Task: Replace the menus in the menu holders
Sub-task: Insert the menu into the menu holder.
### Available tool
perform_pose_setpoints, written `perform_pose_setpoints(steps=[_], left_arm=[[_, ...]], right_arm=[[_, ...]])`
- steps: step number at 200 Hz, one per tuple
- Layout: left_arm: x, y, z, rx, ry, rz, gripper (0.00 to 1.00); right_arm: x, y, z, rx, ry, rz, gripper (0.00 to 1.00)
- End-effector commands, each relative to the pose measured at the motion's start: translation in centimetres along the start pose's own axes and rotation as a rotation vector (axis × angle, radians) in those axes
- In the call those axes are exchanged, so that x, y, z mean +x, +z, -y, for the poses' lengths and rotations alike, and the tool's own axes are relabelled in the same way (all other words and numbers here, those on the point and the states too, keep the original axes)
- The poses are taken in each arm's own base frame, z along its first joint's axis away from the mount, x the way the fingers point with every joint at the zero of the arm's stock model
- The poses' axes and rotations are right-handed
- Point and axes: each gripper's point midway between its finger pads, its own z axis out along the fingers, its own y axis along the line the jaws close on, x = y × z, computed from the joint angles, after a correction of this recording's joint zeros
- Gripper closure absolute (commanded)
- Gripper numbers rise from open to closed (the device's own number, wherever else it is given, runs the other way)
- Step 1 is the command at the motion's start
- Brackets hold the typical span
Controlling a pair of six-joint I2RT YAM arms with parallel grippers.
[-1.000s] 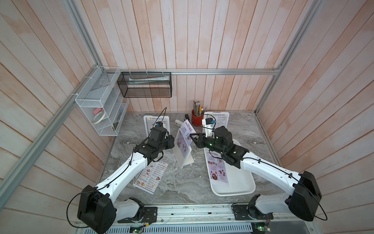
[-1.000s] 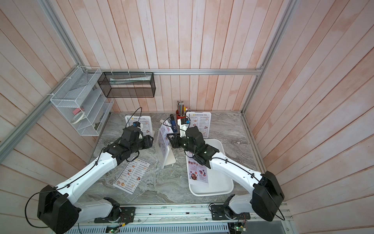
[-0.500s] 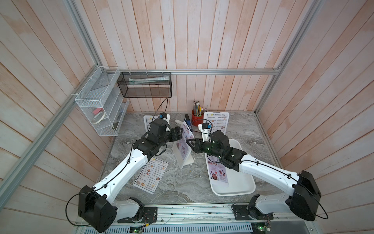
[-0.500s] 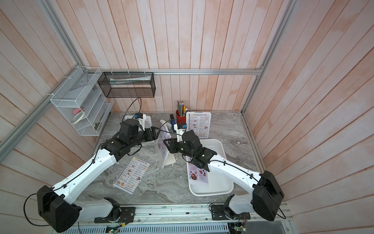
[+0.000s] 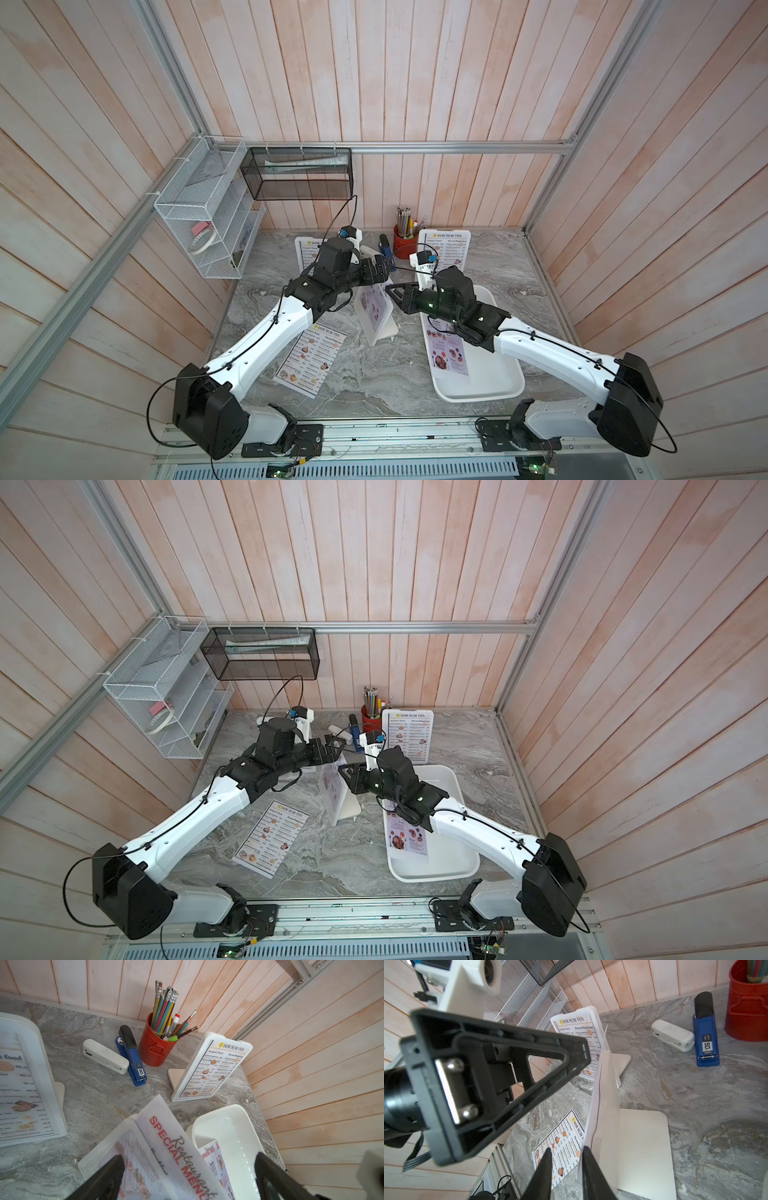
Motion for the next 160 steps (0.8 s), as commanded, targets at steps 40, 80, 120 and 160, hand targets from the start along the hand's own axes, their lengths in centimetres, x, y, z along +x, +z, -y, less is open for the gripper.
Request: perform_pose_setpoints(steps=[40,80,120,160], left_arm=[[1.2,1.4,-1.4,-0.104,0.074,-0.057,0.04],[2.3,1.2,-2.0,-0.121,0.086,-0.085,0.07],[3.8,1.1,-2.4,-0.118,0.085,-0.121,0.09],[4.9,0.5,-2.4,-0.109,0.085,-0.135,0.09]], right_arm=[[0.3,-0.7,-0.5,-0.029,0.006,0.0,0.72],[0.2,-0.8,-0.6,-0.031,-0.002,-0.002,0.71],[-0.1,-1.1,-0.4,-0.014,-0.008,0.002,0.71],[-1.1,-1.6,0.4,0.015,-0.014,0.022,0.71]])
